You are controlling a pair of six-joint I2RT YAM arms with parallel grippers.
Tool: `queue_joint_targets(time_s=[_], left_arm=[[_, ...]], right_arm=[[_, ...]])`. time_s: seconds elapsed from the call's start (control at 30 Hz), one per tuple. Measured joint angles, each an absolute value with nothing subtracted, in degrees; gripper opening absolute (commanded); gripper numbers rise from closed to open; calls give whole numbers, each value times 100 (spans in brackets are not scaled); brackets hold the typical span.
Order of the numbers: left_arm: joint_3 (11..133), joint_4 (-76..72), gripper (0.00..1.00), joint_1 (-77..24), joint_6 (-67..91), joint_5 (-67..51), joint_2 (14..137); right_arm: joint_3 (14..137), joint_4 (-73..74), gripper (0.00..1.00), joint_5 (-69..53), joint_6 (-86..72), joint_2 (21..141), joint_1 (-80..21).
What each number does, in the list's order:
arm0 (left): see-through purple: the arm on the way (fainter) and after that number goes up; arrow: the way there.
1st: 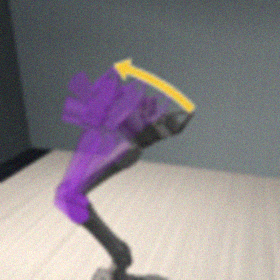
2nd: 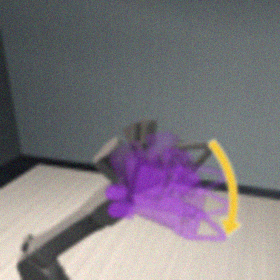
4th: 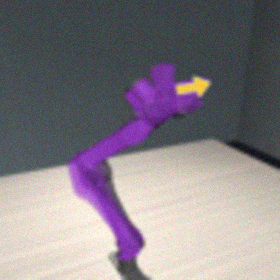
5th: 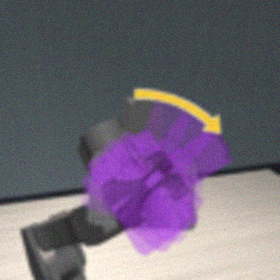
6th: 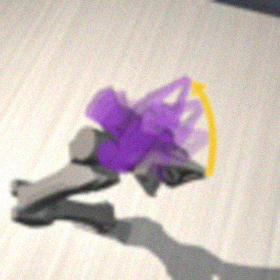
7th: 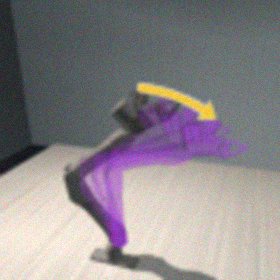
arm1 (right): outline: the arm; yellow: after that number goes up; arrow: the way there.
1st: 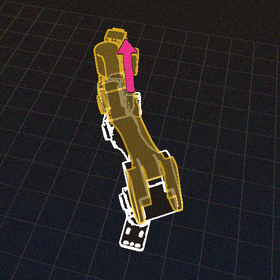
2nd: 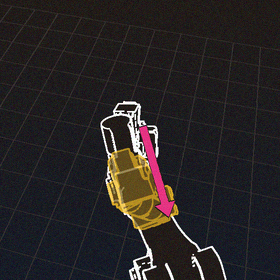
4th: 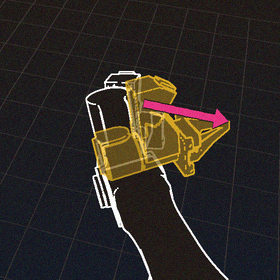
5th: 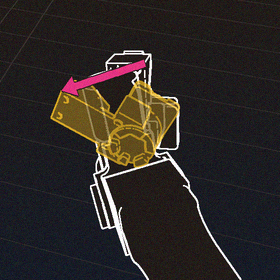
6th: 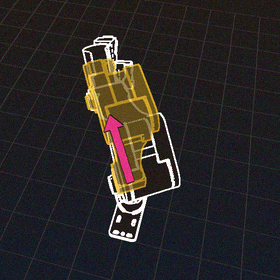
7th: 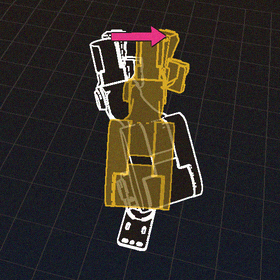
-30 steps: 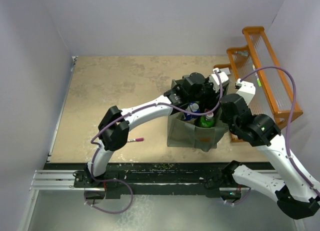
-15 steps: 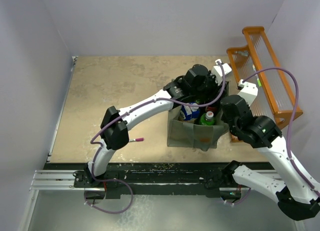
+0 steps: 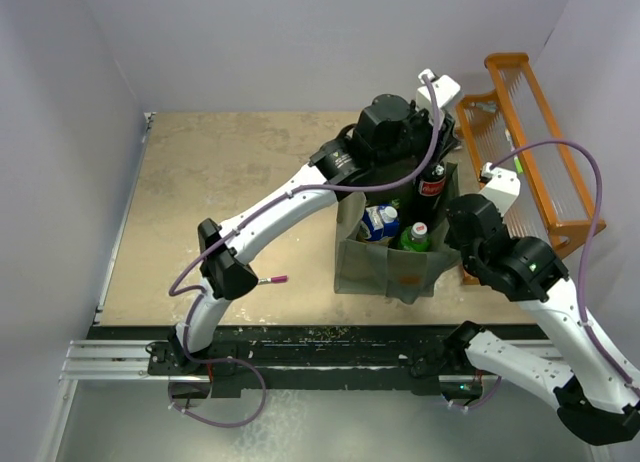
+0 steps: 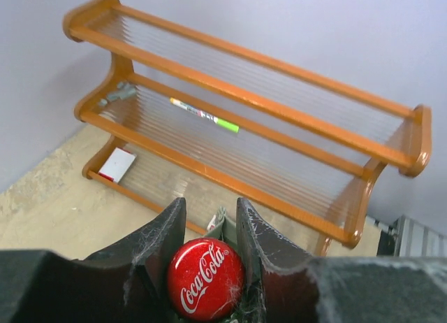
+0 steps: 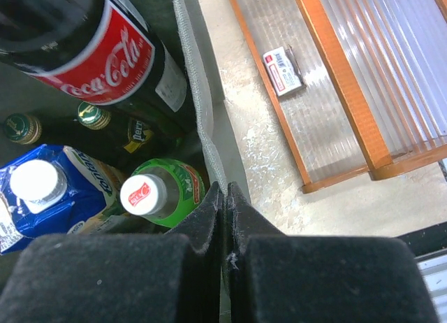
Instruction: Take the beverage out of the canvas bag
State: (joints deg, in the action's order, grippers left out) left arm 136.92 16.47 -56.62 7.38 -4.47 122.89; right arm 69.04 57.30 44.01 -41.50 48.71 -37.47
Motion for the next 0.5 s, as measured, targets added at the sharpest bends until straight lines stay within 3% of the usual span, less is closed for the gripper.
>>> queue_joint_targets(time_s=[0.5], left_arm=[[14234,2217,0,-4703,2685,-139,11968]], right_arm=[[6851,5690,0,4392,-4182,4794,-3747]])
